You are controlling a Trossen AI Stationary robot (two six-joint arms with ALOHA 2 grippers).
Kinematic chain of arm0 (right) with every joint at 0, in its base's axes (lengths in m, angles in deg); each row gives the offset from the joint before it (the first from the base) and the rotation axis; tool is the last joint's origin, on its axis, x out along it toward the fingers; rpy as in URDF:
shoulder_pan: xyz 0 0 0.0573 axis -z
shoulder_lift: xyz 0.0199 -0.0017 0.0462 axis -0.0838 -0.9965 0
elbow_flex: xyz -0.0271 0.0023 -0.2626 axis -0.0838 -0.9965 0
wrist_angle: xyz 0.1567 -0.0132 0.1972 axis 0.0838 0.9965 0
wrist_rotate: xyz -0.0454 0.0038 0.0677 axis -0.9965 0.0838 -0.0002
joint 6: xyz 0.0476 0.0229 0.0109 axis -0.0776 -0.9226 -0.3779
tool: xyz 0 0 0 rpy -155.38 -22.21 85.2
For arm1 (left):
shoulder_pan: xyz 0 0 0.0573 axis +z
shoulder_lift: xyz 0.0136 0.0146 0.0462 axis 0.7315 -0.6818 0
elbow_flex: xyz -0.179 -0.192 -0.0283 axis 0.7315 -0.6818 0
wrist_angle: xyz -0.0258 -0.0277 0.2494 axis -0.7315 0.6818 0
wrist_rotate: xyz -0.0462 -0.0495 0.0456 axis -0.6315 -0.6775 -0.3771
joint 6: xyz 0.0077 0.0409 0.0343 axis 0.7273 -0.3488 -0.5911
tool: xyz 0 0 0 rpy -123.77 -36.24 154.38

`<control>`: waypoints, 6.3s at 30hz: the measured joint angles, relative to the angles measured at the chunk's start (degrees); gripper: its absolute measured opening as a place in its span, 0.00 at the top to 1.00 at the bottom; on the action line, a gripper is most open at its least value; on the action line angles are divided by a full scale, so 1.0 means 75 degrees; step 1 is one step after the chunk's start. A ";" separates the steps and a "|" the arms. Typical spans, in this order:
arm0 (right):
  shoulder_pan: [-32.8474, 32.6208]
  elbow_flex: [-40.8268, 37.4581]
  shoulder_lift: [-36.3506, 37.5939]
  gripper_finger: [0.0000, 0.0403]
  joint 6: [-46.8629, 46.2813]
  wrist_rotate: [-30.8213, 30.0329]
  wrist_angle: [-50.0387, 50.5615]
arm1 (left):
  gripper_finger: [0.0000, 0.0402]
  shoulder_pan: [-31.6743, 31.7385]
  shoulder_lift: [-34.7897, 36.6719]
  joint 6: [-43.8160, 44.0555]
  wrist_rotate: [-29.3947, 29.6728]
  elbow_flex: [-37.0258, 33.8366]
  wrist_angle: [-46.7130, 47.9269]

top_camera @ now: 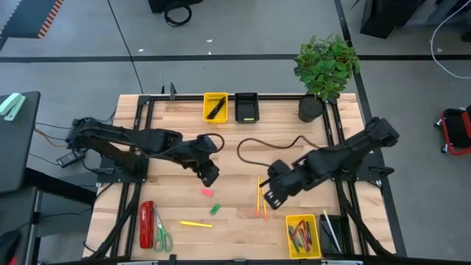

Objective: Sort crayons/erasers/pens/pencils in bins
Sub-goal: Put the right yellow pencil into the bottom black bin, then put the pink eraser into the top black bin

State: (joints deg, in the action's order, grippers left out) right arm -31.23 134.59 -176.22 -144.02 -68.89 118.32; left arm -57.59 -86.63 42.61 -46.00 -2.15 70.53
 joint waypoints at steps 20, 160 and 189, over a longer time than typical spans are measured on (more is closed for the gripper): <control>0.0054 0.0000 -0.2133 0.64 0.1114 0.1782 -0.1343 | 0.97 -0.1586 0.0153 0.1995 0.0469 0.0000 -0.0075; -0.1654 -0.1603 0.1736 0.98 -0.2527 0.5292 0.0954 | 0.94 -0.3584 0.3181 -0.1966 0.2361 -0.0003 -0.0926; -0.0462 -0.1603 -0.0076 0.77 -0.0516 0.0200 -0.3344 | 0.92 -0.3112 0.3184 0.0267 0.2600 0.0003 -0.0003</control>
State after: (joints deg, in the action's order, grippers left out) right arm -34.69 122.57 -176.79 -147.89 -67.39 93.24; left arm -80.93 -62.75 44.61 -26.50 -2.13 70.51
